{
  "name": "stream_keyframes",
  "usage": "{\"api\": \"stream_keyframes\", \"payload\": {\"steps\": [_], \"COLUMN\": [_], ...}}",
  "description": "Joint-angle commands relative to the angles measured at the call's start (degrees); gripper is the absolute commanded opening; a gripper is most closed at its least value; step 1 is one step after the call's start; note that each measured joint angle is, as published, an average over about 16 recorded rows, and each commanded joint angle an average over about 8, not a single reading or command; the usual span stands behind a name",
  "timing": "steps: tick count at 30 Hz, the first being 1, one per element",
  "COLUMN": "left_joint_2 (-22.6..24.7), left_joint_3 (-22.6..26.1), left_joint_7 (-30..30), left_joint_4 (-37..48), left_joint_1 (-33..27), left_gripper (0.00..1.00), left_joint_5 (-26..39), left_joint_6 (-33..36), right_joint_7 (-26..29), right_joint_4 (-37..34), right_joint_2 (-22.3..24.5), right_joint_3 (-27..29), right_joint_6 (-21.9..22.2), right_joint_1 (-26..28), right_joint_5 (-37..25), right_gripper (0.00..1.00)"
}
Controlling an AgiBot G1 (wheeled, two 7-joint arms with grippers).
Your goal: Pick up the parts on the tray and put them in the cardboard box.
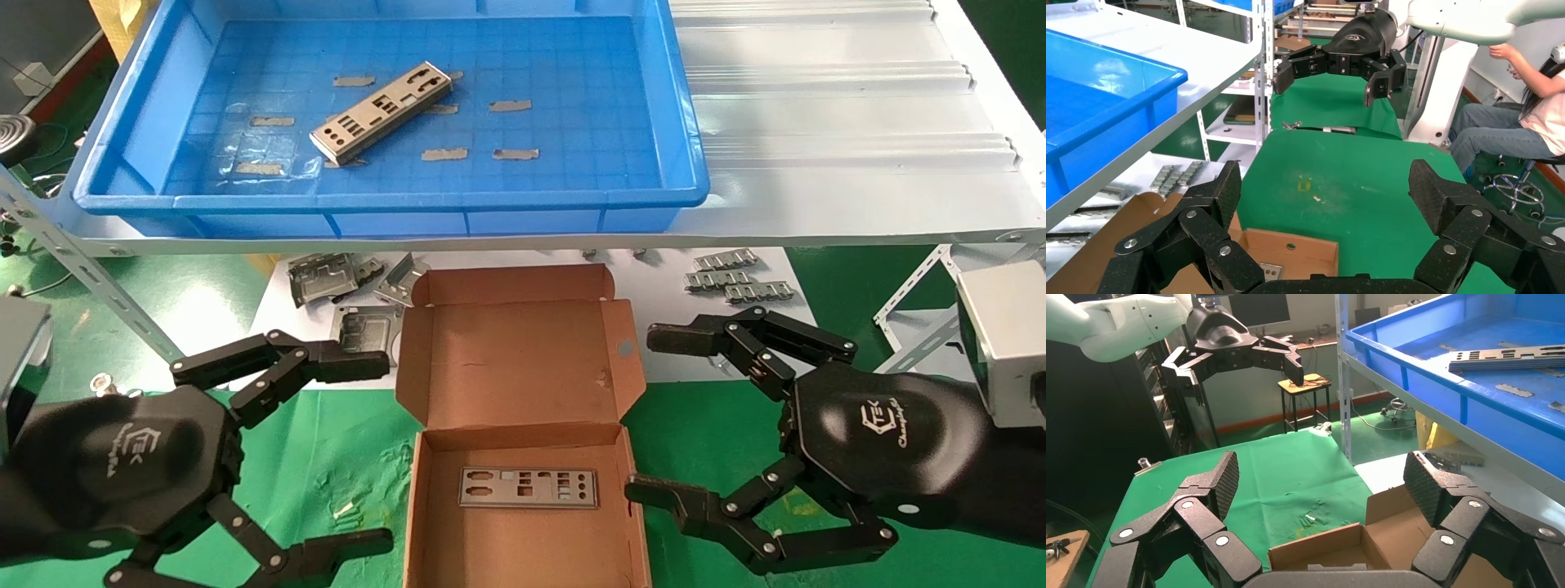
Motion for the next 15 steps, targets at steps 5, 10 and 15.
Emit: {"api": "stream_keyframes", "payload": {"steps": [5, 10, 15], "left_joint_2": [0.0, 0.0, 0.0], "left_joint_3": [0.0, 0.0, 0.0], "left_joint_7": [0.0, 0.0, 0.0], "left_joint_4": [0.0, 0.0, 0.0], "left_joint_1": [0.0, 0.0, 0.0], "left_gripper": [1.0, 1.0, 1.0], "left_joint_5": [0.0, 0.0, 0.0], "left_joint_6": [0.0, 0.0, 0.0], "right_joint_7": [0.0, 0.0, 0.0], "right_joint_4": [0.0, 0.0, 0.0], "right_joint_2": [0.0, 0.0, 0.0], "right_joint_3": [0.0, 0.0, 0.0], "right_joint_6": [0.0, 0.0, 0.0], "right_joint_1": [0.0, 0.0, 0.0], "right_joint_5": [0.0, 0.0, 0.0], "right_gripper": [1.0, 1.0, 1.0]}}
